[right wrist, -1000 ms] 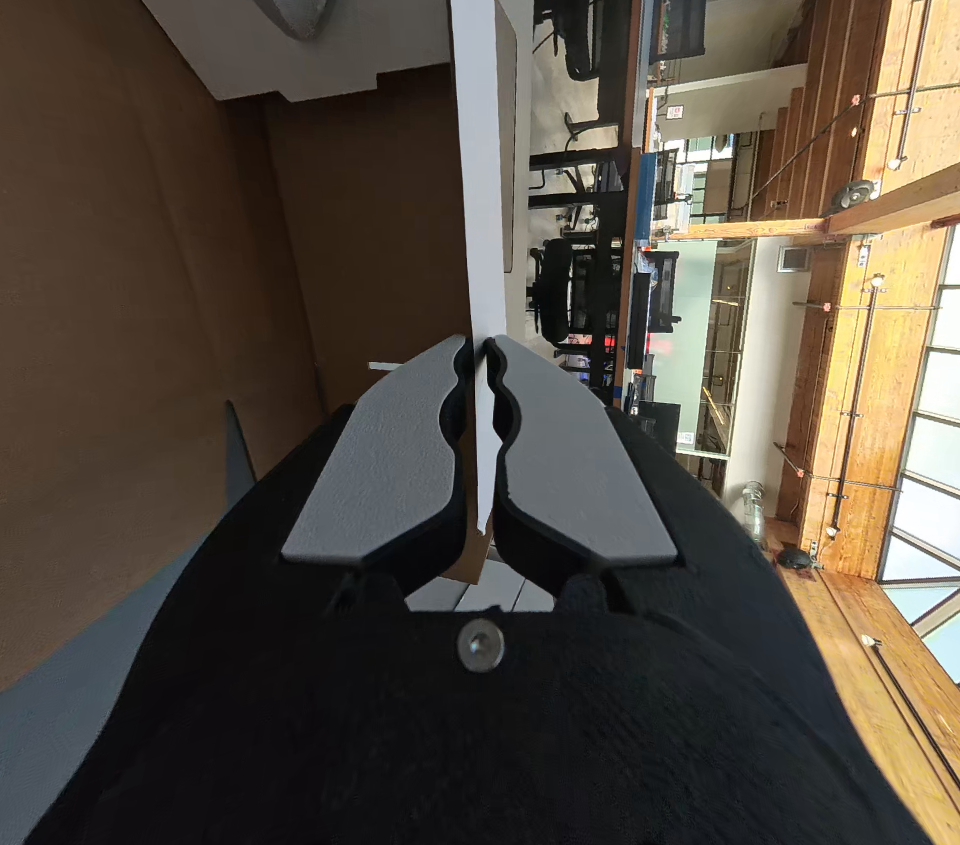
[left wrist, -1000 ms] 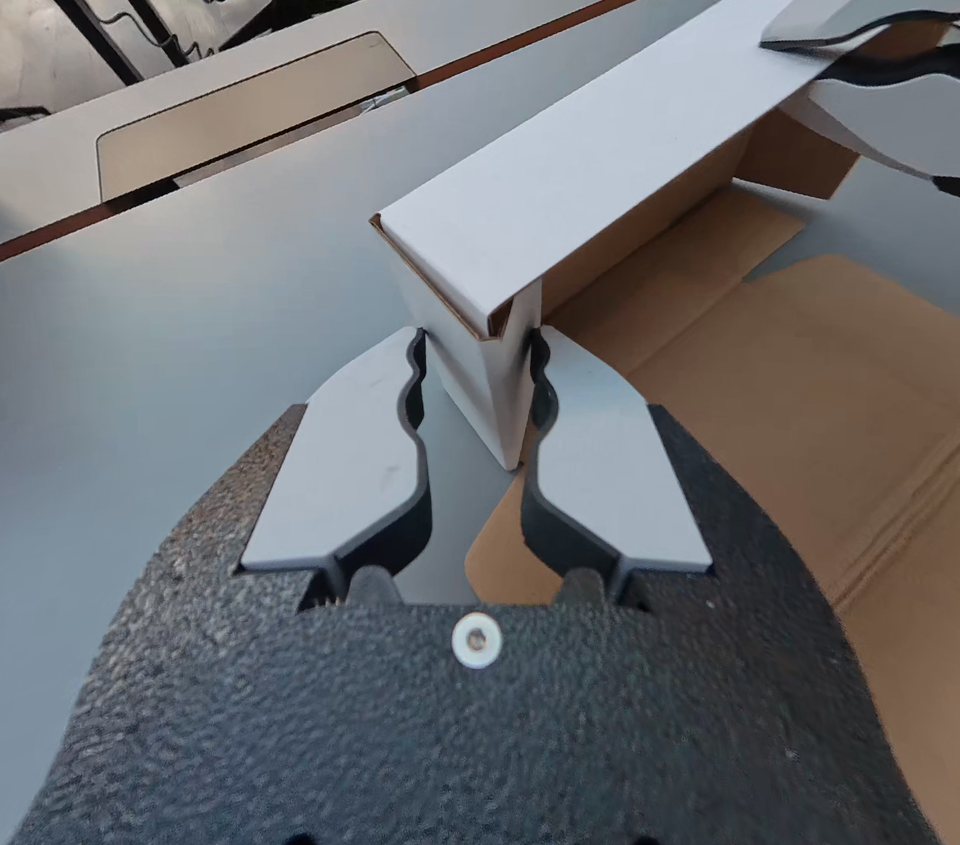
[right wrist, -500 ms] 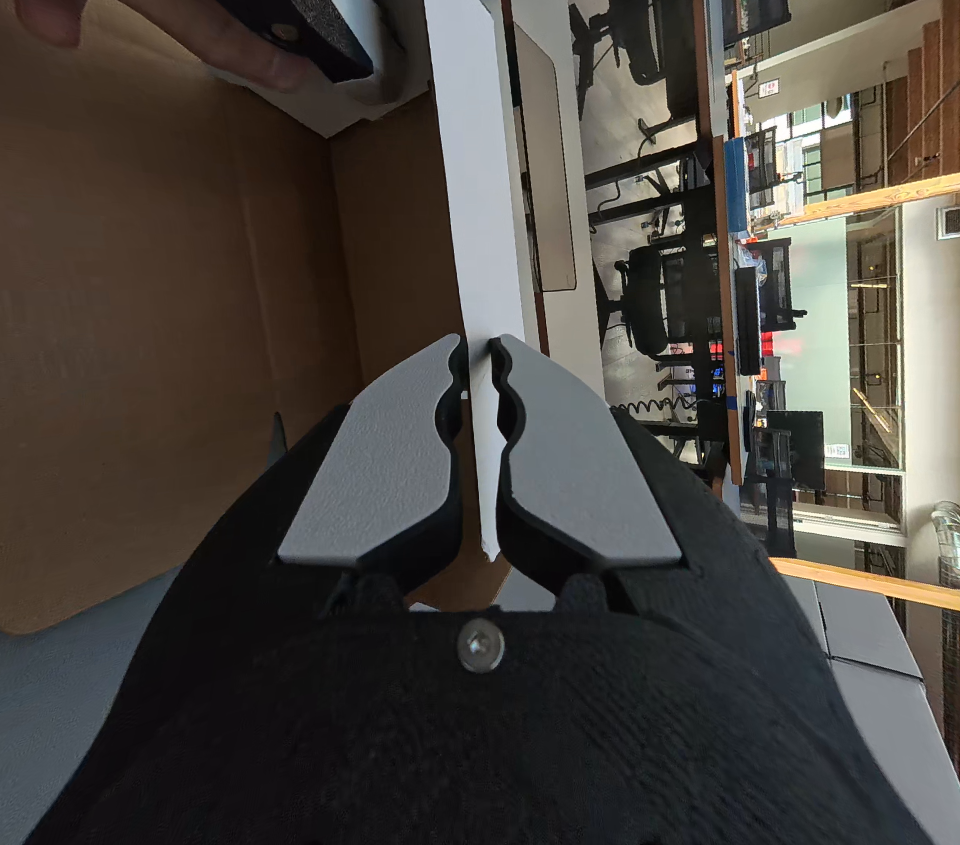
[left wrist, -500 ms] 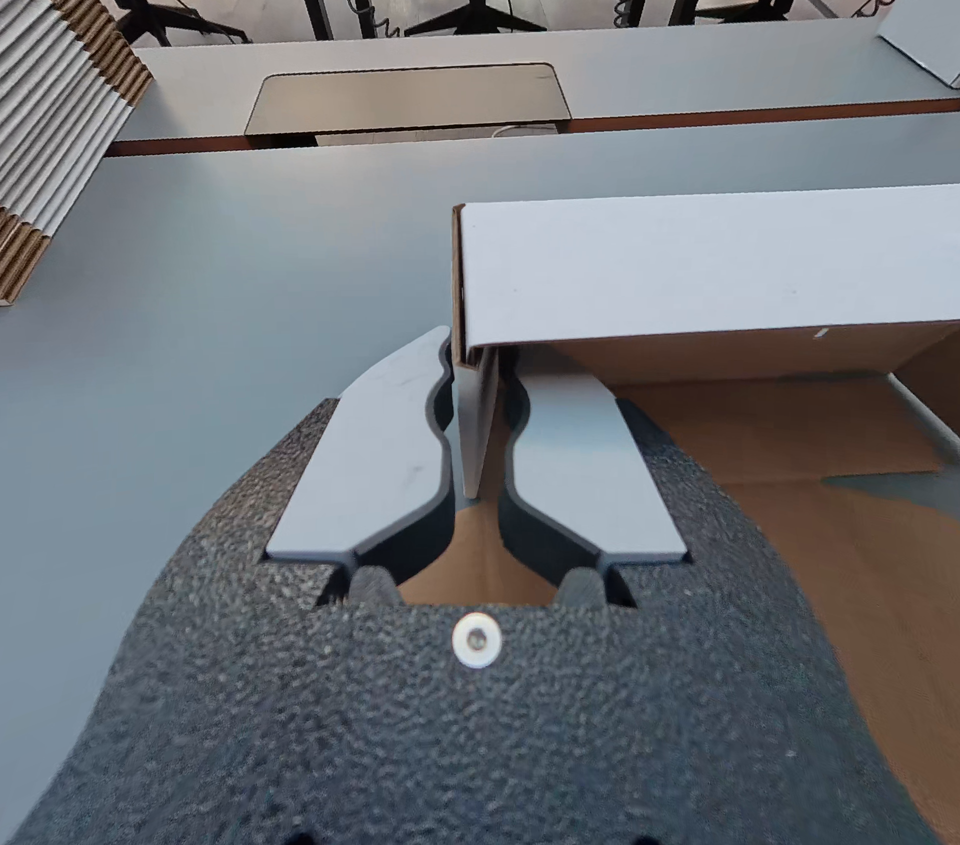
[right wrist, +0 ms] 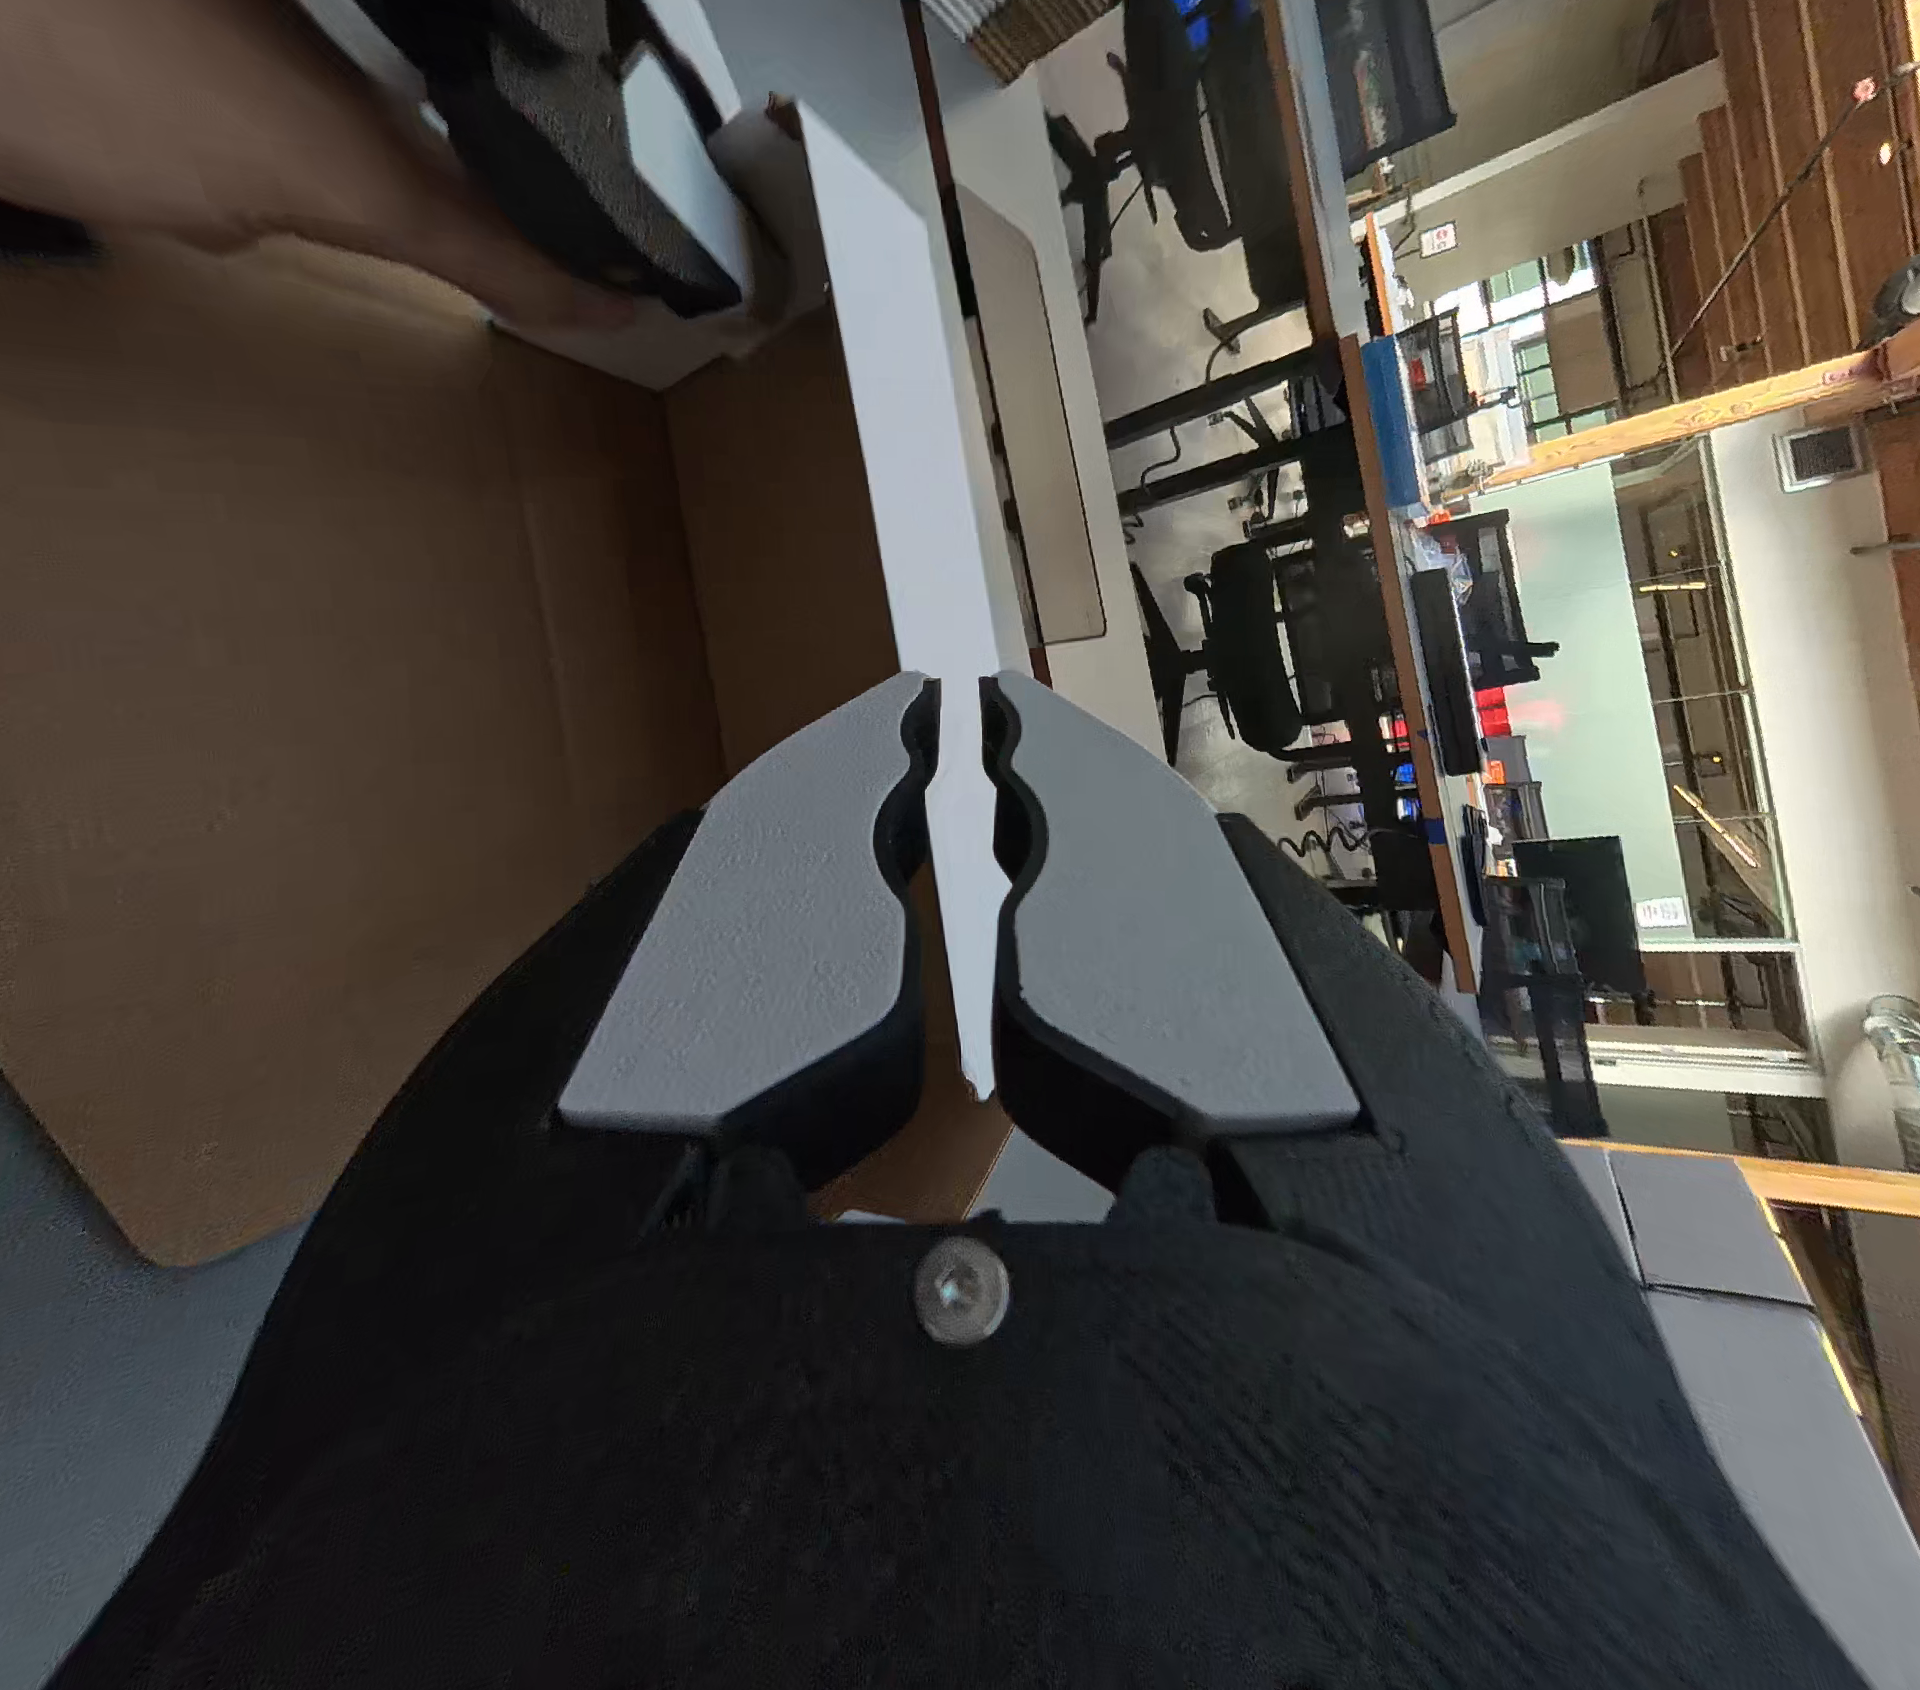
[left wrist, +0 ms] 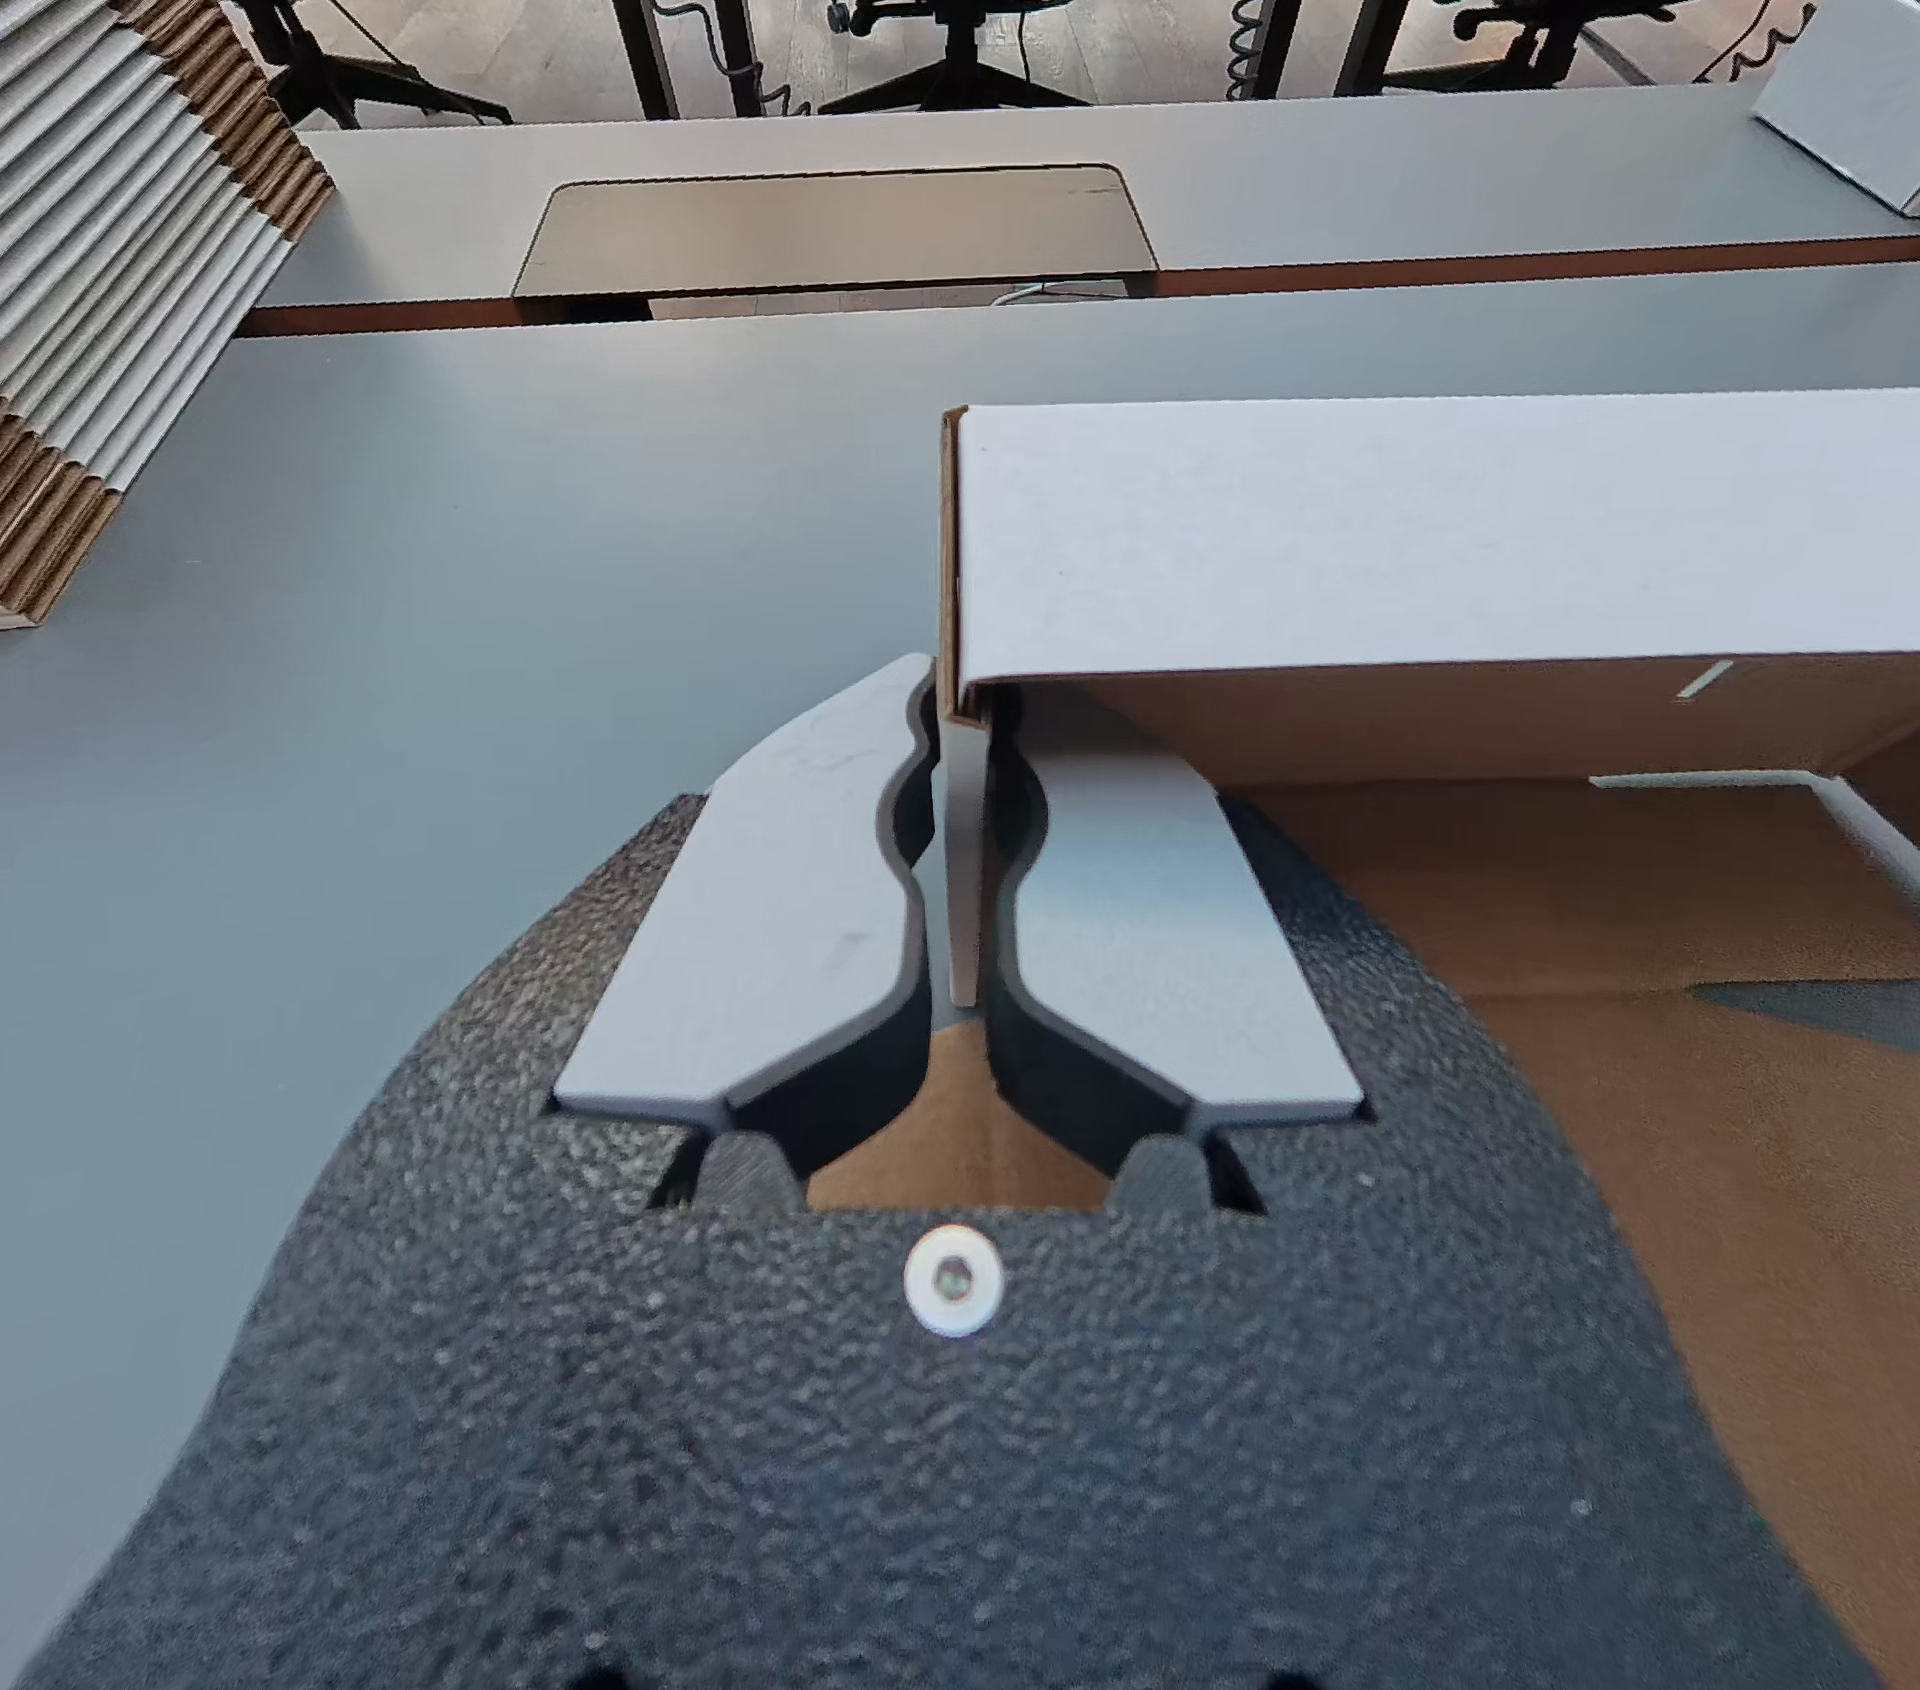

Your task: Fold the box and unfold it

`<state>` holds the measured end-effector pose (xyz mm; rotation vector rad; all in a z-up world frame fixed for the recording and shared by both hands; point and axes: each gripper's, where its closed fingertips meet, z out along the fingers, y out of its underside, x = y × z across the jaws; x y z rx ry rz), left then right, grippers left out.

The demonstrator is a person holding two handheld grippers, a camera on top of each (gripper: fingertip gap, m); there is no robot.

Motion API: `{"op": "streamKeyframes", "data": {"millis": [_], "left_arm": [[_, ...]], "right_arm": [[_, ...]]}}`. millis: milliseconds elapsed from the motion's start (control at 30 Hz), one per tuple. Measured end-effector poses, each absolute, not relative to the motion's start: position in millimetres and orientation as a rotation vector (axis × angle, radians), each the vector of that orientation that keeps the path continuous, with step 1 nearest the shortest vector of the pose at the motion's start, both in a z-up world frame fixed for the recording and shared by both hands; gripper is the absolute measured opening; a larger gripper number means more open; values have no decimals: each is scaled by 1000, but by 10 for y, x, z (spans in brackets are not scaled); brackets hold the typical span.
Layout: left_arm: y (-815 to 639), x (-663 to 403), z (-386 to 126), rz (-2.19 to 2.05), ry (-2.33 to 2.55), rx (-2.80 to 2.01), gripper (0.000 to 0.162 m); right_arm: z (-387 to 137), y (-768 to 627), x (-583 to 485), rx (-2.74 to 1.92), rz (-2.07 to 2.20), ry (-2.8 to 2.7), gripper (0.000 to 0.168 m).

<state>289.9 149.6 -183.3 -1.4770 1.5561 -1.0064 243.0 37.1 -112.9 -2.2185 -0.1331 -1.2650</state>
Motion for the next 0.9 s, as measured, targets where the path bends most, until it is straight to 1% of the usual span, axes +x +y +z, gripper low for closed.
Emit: {"op": "streamKeyframes", "data": {"millis": [67, 133, 233, 333, 533, 767, 900], "left_arm": [[1492, 2898, -1833, -989, 1557, -1466, 6], [1492, 2899, -1833, -977, 1556, -1460, 6], [1495, 2899, -1833, -983, 1554, -1465, 6], [1495, 2901, -1835, -1003, 1555, -1475, 6], [1488, 2898, -1837, -989, 1561, -1466, 6], [1493, 2899, -1838, -1005, 1558, -1477, 6], [1498, 2899, -1839, -1021, 1556, -1488, 6]], "right_arm": [[-841, 481, 2340, -2066, -1207, -78, 0], [-687, 562, 2369, -1992, -1222, -44, 0], [-930, 658, 2560, -2112, -1272, -86, 0], [-1192, 770, 2618, -2205, -1224, -103, 0], [-1408, 770, 2649, -2243, -1199, 13, 0], [-1261, 758, 2574, -2136, -1383, -39, 1], [-1084, 534, 2395, -1964, -1563, 27, 0]]}}
